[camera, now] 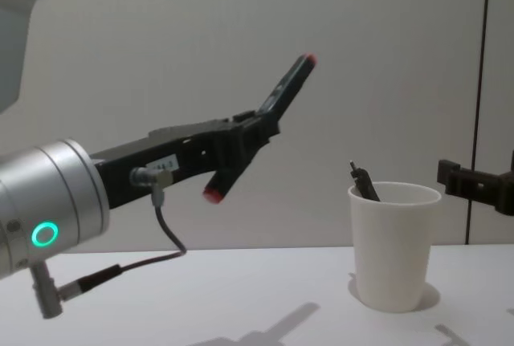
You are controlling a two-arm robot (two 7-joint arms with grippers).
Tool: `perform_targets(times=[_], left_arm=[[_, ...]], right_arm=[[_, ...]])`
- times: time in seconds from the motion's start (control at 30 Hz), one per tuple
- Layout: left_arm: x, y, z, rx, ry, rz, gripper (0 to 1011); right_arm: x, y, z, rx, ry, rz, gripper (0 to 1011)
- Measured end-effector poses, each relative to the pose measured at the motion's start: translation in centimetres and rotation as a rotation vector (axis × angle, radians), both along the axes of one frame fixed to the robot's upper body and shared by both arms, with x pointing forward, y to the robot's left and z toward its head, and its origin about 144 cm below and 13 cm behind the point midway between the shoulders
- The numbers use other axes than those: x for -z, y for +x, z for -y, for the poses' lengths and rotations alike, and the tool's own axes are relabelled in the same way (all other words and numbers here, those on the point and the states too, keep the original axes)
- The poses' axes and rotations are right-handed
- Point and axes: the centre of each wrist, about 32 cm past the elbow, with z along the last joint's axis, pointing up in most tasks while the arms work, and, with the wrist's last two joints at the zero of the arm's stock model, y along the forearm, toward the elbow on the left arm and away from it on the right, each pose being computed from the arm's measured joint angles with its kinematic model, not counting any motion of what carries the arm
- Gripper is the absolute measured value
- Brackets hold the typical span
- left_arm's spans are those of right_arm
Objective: Place the pen into the pen holder.
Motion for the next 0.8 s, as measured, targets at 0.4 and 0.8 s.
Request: perform_targets(times=[0.4,0.8], left_arm=[[0.3,1.8,0.2,0.183,-0.012,0.034,182],[0.7,3.3,1.0,0.282,0.018,0.049,182]], right_arm=[[0.0,0.0,0.0,0.000,0.000,0.000,1002],[0.0,0.0,0.0,0.000,0.000,0.000,1002]])
